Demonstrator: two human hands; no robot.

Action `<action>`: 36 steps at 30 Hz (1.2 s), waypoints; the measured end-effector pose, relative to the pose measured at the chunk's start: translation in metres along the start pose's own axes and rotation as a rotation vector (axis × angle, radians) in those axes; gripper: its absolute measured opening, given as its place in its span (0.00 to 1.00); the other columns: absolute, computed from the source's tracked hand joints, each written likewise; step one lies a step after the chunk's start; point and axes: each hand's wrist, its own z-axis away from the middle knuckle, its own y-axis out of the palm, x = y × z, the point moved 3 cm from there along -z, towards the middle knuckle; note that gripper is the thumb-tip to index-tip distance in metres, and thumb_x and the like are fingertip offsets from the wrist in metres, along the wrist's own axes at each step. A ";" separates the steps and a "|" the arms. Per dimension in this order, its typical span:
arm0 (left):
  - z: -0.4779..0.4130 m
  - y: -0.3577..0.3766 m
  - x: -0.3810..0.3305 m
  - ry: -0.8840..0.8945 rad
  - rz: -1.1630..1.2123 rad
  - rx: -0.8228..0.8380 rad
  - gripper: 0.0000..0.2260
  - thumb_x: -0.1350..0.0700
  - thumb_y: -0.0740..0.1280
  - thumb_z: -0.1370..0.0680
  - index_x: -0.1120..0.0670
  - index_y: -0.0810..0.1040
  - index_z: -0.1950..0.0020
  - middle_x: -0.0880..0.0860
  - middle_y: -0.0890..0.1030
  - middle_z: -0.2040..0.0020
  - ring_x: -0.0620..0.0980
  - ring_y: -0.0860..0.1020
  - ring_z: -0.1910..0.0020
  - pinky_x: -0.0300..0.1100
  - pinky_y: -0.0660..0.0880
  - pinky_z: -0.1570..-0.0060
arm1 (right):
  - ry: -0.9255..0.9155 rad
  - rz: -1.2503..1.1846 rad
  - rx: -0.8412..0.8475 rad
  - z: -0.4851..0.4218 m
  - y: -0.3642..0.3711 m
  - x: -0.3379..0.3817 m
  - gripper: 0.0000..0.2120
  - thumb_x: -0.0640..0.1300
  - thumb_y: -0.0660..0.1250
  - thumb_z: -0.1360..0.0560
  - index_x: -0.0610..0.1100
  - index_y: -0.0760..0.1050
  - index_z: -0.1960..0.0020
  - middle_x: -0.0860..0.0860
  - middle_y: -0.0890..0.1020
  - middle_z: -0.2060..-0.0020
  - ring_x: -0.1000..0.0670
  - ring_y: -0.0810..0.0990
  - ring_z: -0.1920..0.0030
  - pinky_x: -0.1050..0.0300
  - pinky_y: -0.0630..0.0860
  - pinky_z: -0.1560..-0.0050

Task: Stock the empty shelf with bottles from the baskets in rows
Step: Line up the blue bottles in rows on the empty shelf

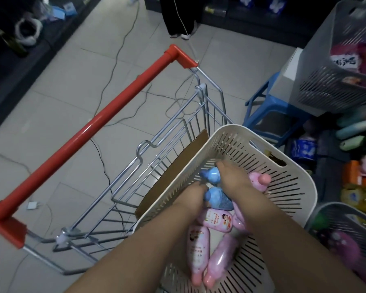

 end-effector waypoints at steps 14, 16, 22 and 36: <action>0.055 -0.022 -0.052 0.311 0.528 -0.180 0.07 0.49 0.63 0.19 0.47 0.77 0.43 0.46 0.81 0.47 0.36 0.78 0.49 0.35 0.73 0.42 | 0.325 -1.483 -0.109 0.082 -0.023 -0.015 0.22 0.34 0.75 0.30 0.43 0.75 0.38 0.47 0.85 0.51 0.46 0.84 0.50 0.45 0.80 0.45; 0.066 -0.032 -0.065 0.222 0.762 -0.150 0.12 0.44 0.61 0.19 0.50 0.79 0.45 0.53 0.82 0.48 0.46 0.81 0.51 0.45 0.76 0.42 | 0.329 -1.699 -0.117 0.103 -0.037 -0.011 0.24 0.30 0.72 0.30 0.40 0.72 0.35 0.42 0.84 0.49 0.42 0.84 0.49 0.43 0.80 0.47; 0.100 -0.055 -0.109 -0.019 1.283 0.153 0.27 0.34 0.61 0.24 0.58 0.82 0.59 0.60 0.82 0.56 0.58 0.82 0.60 0.53 0.80 0.55 | 0.163 -2.277 -0.032 0.169 -0.084 0.020 0.43 0.44 0.83 0.46 0.36 0.73 0.34 0.33 0.78 0.40 0.37 0.81 0.45 0.38 0.77 0.43; 0.228 -0.068 -0.197 0.217 1.146 0.467 0.13 0.50 0.65 0.25 0.60 0.76 0.57 0.57 0.76 0.63 0.52 0.75 0.67 0.42 0.74 0.66 | -0.173 -2.289 -0.565 0.300 -0.150 0.094 0.40 0.56 0.82 0.42 0.38 0.76 0.37 0.40 0.82 0.47 0.44 0.83 0.50 0.51 0.81 0.52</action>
